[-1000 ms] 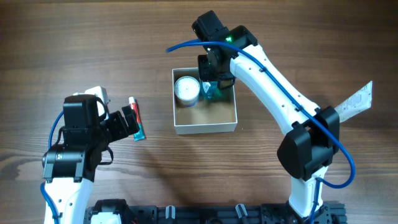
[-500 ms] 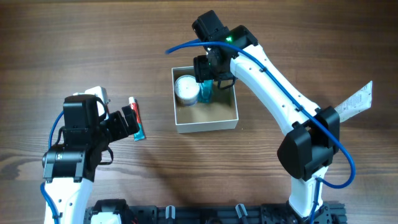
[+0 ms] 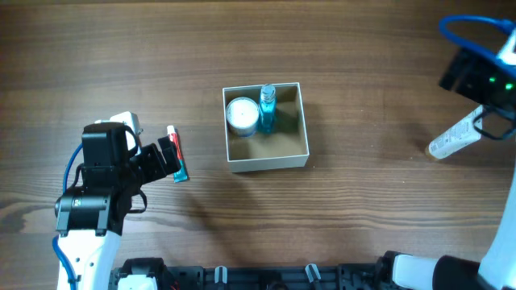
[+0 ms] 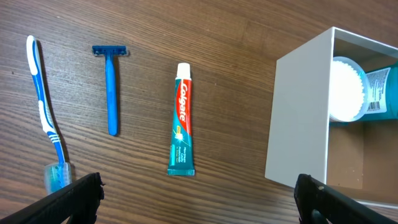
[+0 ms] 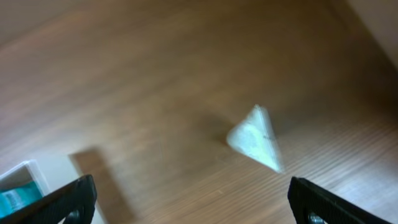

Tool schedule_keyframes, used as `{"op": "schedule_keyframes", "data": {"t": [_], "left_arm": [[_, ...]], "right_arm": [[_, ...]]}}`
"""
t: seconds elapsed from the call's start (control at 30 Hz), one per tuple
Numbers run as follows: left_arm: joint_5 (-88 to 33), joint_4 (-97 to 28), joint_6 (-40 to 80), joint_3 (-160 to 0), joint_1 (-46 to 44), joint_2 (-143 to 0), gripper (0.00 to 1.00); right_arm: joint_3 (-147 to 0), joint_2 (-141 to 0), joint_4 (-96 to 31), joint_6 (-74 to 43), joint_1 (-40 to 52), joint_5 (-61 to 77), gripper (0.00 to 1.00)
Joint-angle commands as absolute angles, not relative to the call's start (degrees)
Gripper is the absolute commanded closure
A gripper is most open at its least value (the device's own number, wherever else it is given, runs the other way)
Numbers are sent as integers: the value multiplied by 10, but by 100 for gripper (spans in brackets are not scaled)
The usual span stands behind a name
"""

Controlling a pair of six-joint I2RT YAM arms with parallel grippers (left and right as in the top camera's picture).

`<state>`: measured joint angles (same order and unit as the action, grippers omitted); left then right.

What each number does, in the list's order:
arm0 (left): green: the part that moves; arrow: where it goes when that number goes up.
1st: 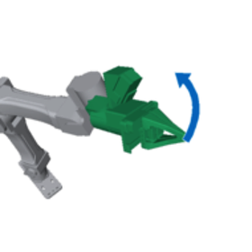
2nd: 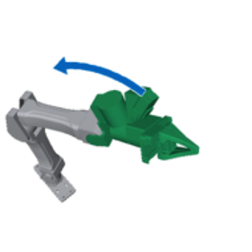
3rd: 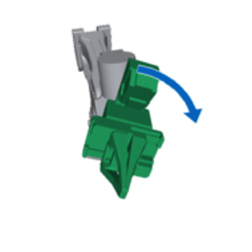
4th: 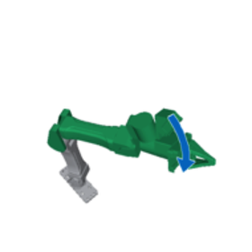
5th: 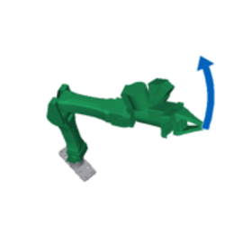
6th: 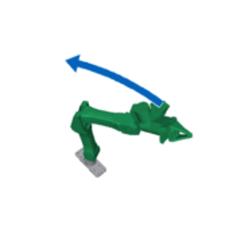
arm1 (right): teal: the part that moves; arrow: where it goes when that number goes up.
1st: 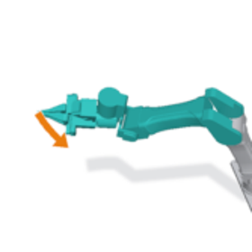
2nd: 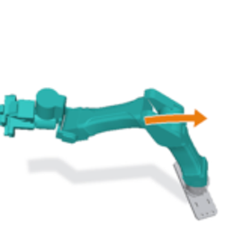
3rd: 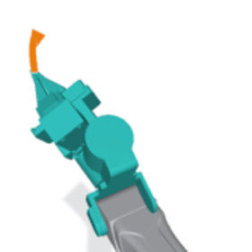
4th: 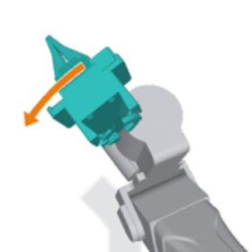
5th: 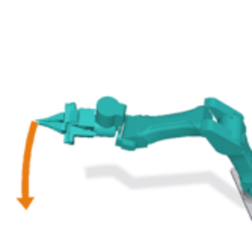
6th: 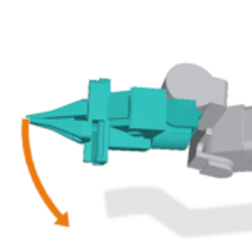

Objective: Pack container
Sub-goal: 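Grasp the white lotion tube with the right gripper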

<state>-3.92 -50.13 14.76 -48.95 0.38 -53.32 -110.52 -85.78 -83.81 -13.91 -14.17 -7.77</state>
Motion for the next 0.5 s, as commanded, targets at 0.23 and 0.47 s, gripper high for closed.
{"op": "schedule_keyframes", "data": {"t": [0.23,0.47], "left_arm": [[-42,-498,155,-503,1,-534,0],[-42,-498,155,-503,1,-534,0]], "right_arm": [[-1053,-1028,-834,-60,-260,-27,6],[-1053,-1084,-834,-59,-260,-28,32]]}}
